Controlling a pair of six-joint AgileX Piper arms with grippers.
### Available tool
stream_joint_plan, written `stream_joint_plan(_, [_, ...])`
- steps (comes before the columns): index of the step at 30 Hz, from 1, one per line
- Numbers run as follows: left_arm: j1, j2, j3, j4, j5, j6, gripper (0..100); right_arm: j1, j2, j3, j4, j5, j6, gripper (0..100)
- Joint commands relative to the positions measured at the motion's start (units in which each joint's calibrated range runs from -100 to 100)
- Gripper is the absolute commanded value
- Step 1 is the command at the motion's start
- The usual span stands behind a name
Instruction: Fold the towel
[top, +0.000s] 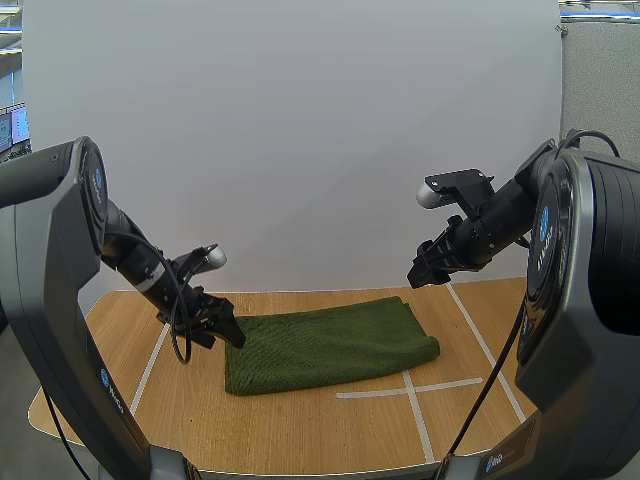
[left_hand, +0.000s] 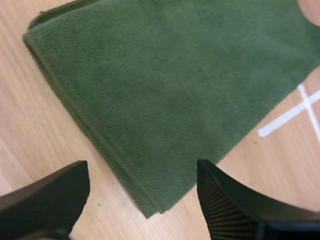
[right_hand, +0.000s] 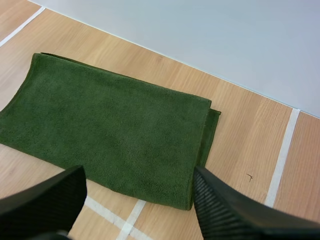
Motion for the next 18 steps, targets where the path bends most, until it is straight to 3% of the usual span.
stream_joint_plan(1, [0.02,2.0,3.3,-2.5,-10.5,2.0,98,-0.2,0.0,-0.1,-0.3,0.1,-0.6,100])
stream_joint_plan(18, [-0.05,12.5,3.3,-9.8,-11.7,6.3,98,-0.2,0.0,-0.1,-0.3,0.1,-0.3,100])
